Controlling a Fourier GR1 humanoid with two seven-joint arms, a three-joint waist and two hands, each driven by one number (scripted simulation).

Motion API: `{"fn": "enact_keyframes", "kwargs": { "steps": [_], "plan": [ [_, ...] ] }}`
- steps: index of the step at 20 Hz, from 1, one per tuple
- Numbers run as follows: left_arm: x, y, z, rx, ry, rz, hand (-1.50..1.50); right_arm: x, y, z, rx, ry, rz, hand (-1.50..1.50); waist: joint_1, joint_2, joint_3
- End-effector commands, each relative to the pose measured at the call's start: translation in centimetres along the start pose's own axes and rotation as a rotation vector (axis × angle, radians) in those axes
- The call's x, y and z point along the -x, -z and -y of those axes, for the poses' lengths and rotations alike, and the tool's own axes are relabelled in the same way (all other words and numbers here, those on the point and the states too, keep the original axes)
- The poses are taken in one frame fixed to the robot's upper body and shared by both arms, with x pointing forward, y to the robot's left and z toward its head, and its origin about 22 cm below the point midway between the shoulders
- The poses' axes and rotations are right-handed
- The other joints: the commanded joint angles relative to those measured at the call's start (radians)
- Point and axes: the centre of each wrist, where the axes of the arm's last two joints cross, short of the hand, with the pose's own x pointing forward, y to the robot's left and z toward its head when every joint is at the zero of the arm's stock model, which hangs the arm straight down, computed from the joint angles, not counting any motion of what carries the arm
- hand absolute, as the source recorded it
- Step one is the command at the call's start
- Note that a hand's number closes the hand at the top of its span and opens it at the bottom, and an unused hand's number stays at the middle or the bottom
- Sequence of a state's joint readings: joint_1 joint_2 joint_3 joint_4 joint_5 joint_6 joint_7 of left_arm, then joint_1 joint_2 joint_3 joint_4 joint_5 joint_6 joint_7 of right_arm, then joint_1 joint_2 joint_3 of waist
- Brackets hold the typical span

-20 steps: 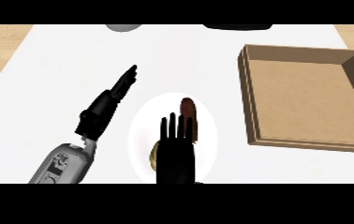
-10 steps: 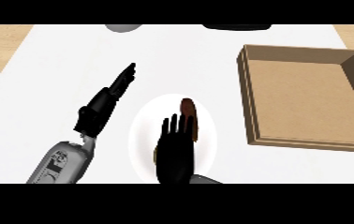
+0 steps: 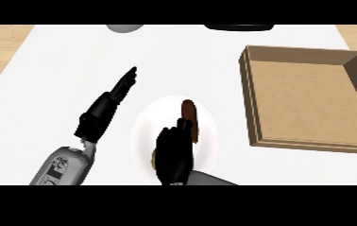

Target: Pick the squash from the plate and place it in the cardboard box

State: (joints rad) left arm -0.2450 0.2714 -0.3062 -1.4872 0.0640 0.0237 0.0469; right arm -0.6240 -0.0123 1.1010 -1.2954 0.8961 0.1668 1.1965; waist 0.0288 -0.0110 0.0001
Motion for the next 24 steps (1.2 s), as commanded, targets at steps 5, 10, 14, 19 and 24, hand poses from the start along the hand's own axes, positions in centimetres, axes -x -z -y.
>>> {"fn": "enact_keyframes", "kwargs": {
  "steps": [5, 10, 14, 19, 24],
  "plan": [
    [0.1, -1.4, -1.8, -0.059, 0.002, -0.031, 0.00, 11.7, -2.6, -2.1, 0.004, 0.161, 0.144, 1.50, -0.069, 0.002, 0.003],
    [0.8, -1.9, -1.8, -0.081, 0.002, -0.028, 0.00, 19.5, -5.6, -0.5, 0.140, 0.206, 0.225, 1.50, -0.076, 0.001, 0.002],
    [0.7, -1.2, -2.0, -0.075, 0.011, -0.031, 0.00, 23.5, -8.1, 1.2, 0.267, 0.213, 0.200, 1.50, -0.072, 0.005, 0.001],
    [0.4, -2.2, -0.9, -0.054, -0.001, -0.021, 0.00, 25.5, -11.9, 4.3, 0.339, 0.302, 0.237, 1.50, -0.059, 0.003, 0.000],
    [0.0, -2.1, -0.6, -0.070, -0.001, -0.019, 0.00, 25.3, -15.8, 8.9, 0.403, 0.406, 0.330, 1.50, -0.074, -0.001, 0.000]
  ]
}}
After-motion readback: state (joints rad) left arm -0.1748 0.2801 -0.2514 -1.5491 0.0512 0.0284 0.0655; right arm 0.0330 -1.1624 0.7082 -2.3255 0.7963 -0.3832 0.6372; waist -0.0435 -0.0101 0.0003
